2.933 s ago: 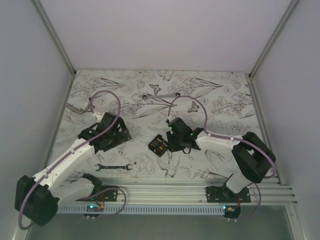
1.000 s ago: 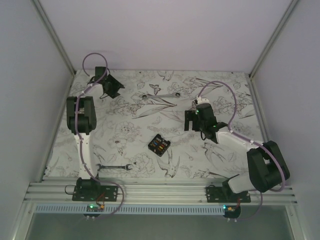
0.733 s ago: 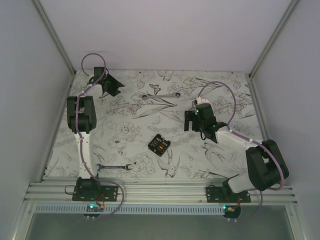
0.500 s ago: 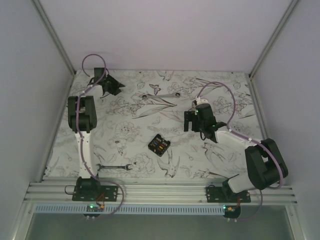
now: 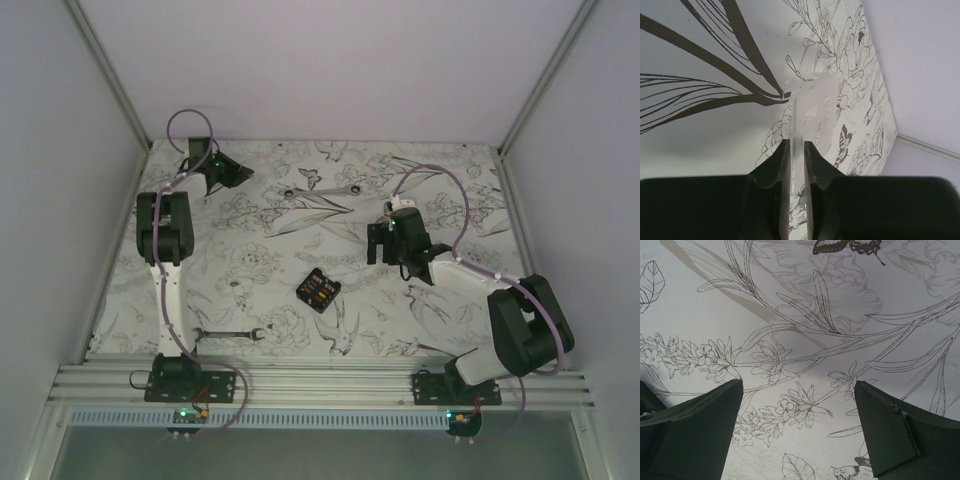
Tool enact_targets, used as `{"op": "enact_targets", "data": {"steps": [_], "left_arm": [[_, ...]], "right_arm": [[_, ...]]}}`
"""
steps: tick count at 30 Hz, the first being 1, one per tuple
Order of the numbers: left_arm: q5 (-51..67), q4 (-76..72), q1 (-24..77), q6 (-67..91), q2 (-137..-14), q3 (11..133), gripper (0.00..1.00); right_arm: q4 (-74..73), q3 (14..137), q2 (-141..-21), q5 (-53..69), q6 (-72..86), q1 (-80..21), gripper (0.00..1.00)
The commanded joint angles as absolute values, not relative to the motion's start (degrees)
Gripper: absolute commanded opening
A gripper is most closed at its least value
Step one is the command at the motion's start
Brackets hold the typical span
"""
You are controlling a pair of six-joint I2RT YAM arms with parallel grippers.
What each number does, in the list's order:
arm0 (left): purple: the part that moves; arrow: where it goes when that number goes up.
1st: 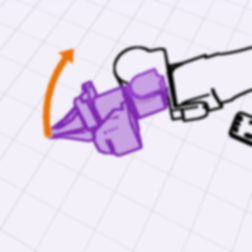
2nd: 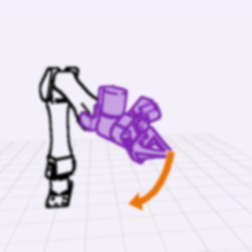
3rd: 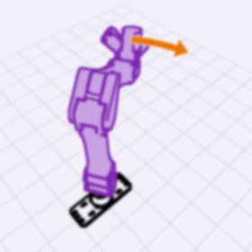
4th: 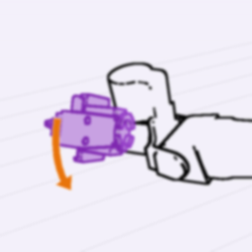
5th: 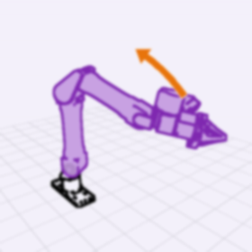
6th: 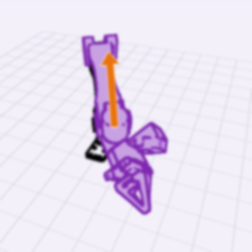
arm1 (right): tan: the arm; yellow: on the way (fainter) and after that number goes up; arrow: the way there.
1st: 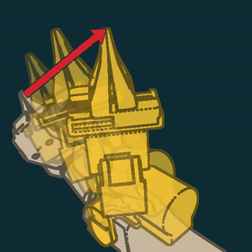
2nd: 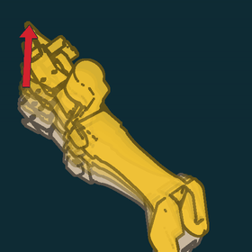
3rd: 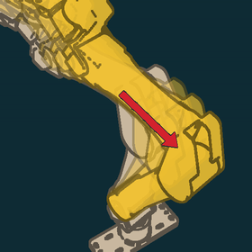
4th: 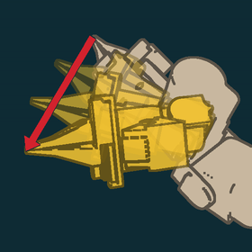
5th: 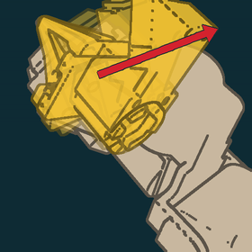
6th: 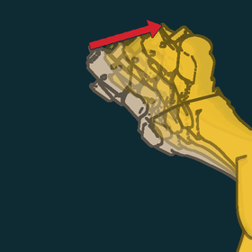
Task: Snap on the fuse box
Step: Pick up the fuse box cover from the center of the board.
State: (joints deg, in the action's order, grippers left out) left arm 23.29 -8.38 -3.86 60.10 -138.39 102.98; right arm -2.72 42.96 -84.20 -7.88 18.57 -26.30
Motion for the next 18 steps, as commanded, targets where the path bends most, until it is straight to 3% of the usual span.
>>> {"op": "enact_targets", "data": {"steps": [1, 18], "left_arm": [[25.32, -9.70, -3.98, 60.25, -136.33, 101.31, 0.00], [29.56, -10.93, -1.92, 59.77, -122.11, 89.18, 0.00]], "right_arm": [[-0.96, 44.56, -84.89, -7.28, 17.80, -25.68, 1.00], [-1.90, 44.64, -82.73, -2.15, 18.47, -25.69, 1.00]]}}
